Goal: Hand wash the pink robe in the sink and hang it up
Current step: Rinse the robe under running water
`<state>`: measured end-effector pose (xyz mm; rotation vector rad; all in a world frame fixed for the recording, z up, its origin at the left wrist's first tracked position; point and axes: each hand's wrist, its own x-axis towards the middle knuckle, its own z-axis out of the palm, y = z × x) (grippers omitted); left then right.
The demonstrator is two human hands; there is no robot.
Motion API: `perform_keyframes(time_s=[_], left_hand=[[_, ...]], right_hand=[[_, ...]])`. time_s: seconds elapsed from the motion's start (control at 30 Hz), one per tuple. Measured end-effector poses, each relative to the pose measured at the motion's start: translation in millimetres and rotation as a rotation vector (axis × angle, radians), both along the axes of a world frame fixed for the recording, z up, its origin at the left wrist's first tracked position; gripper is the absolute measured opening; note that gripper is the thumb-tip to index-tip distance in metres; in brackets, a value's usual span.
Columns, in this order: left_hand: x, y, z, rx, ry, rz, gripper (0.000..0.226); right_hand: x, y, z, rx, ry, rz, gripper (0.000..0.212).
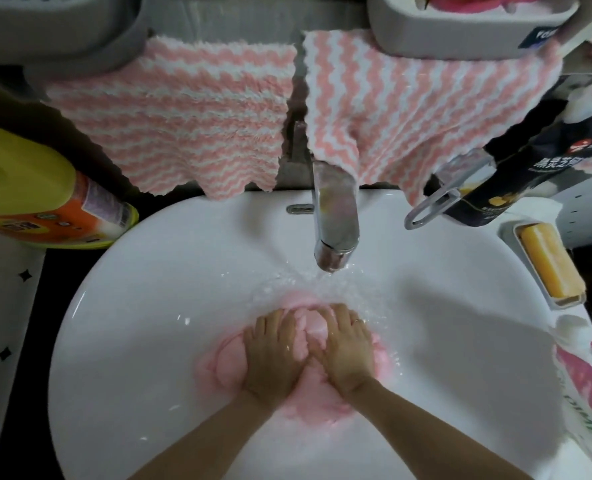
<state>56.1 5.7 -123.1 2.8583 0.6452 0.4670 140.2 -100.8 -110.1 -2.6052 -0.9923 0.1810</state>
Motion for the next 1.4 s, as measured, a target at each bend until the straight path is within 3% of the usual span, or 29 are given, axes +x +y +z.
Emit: perform_keyframes(time_s=[0.13,0.23,0.3,0.37,0.47,0.53,0.57,0.6,0.63,0.67,0.73,0.87,1.0,1.17,1.33,1.4], left_hand=[[13.8,12.0,-9.2,-0.025,0.077,-0.041,0.025],[36.7,19.2,7.1,-0.318,0.174,-0.023,0.024],[57.5,23.4,25.4,-0.617,0.291,0.163,0.024],[58.9,30.5,43.0,-0.736,0.418,0.208,0.022],[31.8,54.1,81.5,-1.031,0.37,0.08,0.062],[13.9,63.0,100.5,-1.223,0.418,0.081,0.081],[6.4,62.0,100.8,-1.134,0.467,0.081,0.087],[-0.9,56.8,91.1,-0.854,0.499,0.03,0.09],[-7.6,50.9,79.1,-0.543,0.495,-0.032,0.092],[-12.7,43.8,69.7,-0.375,0.514,-0.079,0.093],[-22.9,29.2,49.5,-0.288,0.51,-0.066,0.094],[-28.4,4.3,25.7,-0.224,0.404,0.012,0.068],[-16.4,-0.8,12.2,-0.168,0.311,0.016,0.055],[10.5,7.1,5.4,-0.168,0.15,0.063,0.021],[28.2,16.3,7.3,-0.378,0.172,0.14,0.004],[37.4,20.7,17.9,-0.513,0.172,0.231,0.013]], right_hand=[[12.2,10.3,-3.1,-0.054,-0.022,-0.033,0.028],[26.4,25.2,1.6,-0.186,0.02,-0.097,0.032],[32.6,36.8,11.8,-0.232,0.164,-0.212,0.012],[33.8,35.0,24.0,-0.054,0.49,-0.395,0.029],[38.2,7.2,56.8,0.325,0.87,-0.41,0.021],[40.2,-15.2,70.8,0.38,1.069,-0.355,0.044],[36.8,-20.0,75.2,0.322,1.041,-0.337,0.049],[31.2,-21.0,74.5,0.226,0.904,-0.316,0.05],[23.2,-19.8,72.8,0.107,0.661,-0.26,0.049],[13.2,-18.4,67.5,0.006,0.401,-0.177,0.051],[-10.1,-14.9,49.8,-0.098,0.193,-0.013,0.067],[-24.5,-16.6,17.2,-0.205,0.077,0.084,0.059],[-14.0,-7.5,4.4,-0.154,-0.046,0.083,0.049],[3.3,13.0,-4.3,-0.047,-0.096,-0.037,0.03],[15.4,33.6,-3.6,-0.032,0.013,-0.172,0.033],[24.3,42.9,7.6,-0.091,0.038,-0.187,0.033]])
